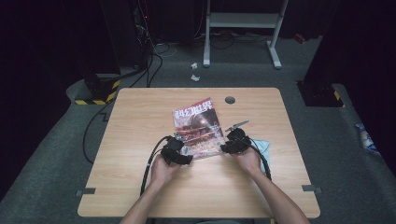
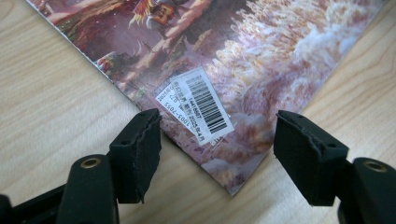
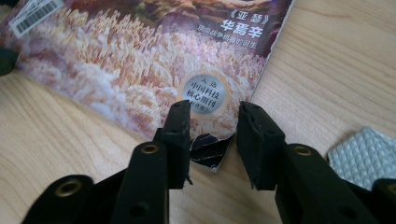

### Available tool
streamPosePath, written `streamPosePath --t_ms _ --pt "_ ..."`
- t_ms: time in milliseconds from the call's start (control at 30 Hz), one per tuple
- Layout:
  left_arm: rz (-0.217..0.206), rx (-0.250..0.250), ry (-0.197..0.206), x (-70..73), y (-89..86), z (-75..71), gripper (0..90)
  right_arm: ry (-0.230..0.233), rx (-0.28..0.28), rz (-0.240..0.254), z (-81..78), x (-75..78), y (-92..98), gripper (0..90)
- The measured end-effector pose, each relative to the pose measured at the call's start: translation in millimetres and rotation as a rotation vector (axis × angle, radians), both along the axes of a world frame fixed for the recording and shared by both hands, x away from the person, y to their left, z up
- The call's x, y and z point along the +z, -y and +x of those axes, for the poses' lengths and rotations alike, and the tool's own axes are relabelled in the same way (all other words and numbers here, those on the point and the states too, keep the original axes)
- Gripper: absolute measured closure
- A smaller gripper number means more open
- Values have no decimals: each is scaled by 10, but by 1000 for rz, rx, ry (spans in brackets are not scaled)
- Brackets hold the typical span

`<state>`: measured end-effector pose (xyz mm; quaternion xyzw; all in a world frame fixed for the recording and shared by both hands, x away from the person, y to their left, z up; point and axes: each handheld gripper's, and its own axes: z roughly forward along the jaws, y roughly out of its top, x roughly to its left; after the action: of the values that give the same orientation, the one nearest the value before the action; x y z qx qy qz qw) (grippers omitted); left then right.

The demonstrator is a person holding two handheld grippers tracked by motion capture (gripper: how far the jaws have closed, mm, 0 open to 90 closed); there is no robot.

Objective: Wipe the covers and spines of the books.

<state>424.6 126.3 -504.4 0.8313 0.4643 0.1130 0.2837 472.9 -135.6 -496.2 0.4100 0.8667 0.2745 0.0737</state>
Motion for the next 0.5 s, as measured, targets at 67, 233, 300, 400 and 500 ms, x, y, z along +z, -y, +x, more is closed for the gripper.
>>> streamPosePath --t_ms 67,233,300,400,500 --pt "-38 12 2 -12 -36 35 325 16 1 -9 -40 1 7 660" --pt "-65 55 36 -37 -71 104 366 2 11 -6 -103 4 14 661" --pt "-55 63 29 -28 -47 138 366 -2 15 -11 -123 11 11 662" --pt "-61 69 23 -26 -23 166 365 2 23 -21 -140 15 17 663" --pt "-58 66 27 -27 -11 188 365 -2 9 -20 -179 17 24 663"
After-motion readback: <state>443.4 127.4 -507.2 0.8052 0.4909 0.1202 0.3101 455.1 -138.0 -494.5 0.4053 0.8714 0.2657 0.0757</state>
